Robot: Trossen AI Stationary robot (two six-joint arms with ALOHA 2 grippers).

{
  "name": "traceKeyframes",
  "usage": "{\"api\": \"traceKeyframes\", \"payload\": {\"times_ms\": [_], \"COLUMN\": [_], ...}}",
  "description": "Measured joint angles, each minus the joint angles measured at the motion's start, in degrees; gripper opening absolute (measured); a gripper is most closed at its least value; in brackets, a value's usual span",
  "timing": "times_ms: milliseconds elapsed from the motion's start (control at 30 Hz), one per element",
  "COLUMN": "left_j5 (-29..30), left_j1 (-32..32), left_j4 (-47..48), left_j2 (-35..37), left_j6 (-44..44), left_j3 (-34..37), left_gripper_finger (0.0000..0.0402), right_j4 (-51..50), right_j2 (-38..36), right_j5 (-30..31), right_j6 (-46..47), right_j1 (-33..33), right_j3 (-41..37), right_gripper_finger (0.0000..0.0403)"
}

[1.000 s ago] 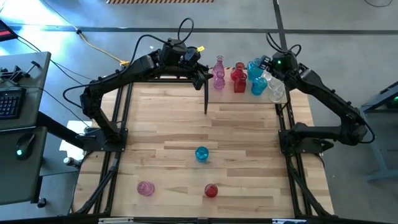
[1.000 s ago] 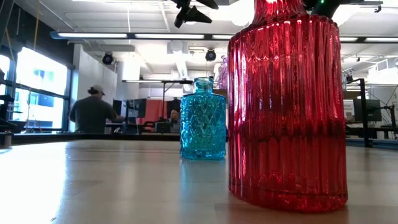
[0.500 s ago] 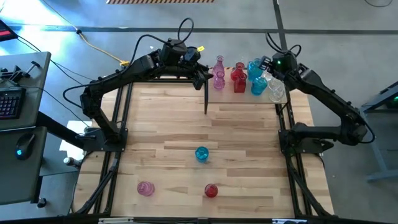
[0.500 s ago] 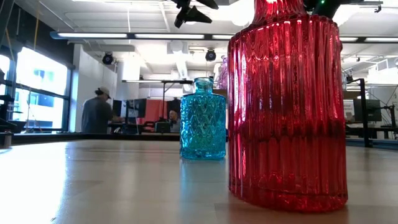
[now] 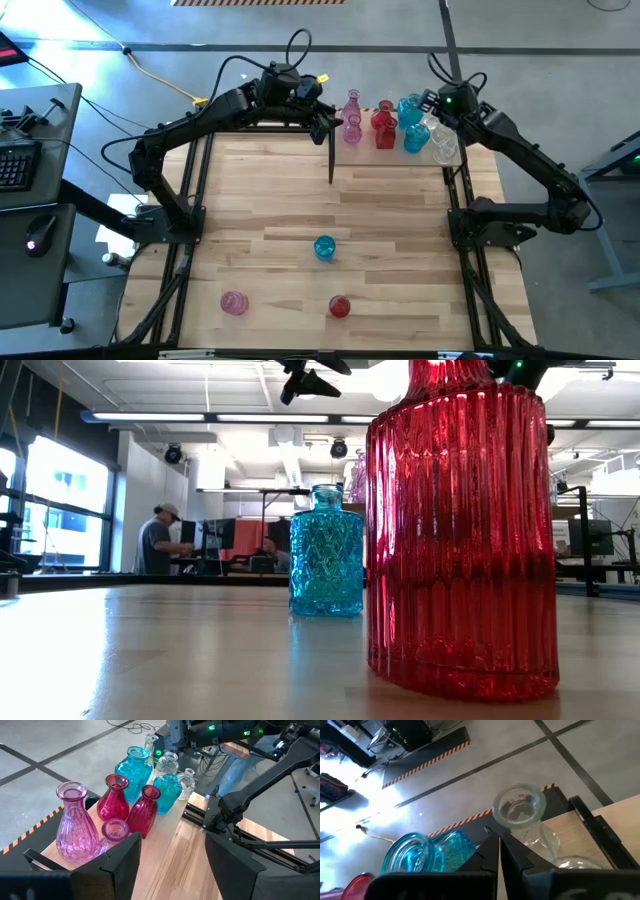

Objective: Sort vases onto shelf
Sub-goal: Adjust the vases on the shelf

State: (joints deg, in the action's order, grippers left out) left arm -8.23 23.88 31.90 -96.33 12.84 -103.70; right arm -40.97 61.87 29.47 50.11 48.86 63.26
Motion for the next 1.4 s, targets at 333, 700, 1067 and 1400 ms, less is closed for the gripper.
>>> {"api": "traceKeyframes", "payload": {"times_ms": [333, 700, 1067, 1400], "left_j5": [0.00, 0.02, 0.00, 0.02], "left_j1": [0.00, 0.02, 0.02, 0.02], "left_j4": [-0.01, -0.02, -0.02, -0.04], "left_j2": [0.00, 0.00, 0.00, 0.00], "left_j6": [0.00, 0.00, 0.00, 0.00], "left_j3": [0.00, 0.00, 0.00, 0.00], "left_gripper_finger": [0.0211, 0.0211, 0.0211, 0.0211], "right_j4": [-0.11, -0.11, 0.11, 10.59], "right_j2": [0.00, 0.00, -0.44, -0.90], "right_j5": [0.05, 0.12, -1.75, -4.28], "right_j6": [0.02, 0.31, 0.04, -1.03], "right_j1": [1.44, 1.42, 0.07, -5.00], "right_j3": [0.00, 0.00, 0.00, 0.04], "right_gripper_finger": [0.0000, 0.0000, 0.0000, 0.0000]}}
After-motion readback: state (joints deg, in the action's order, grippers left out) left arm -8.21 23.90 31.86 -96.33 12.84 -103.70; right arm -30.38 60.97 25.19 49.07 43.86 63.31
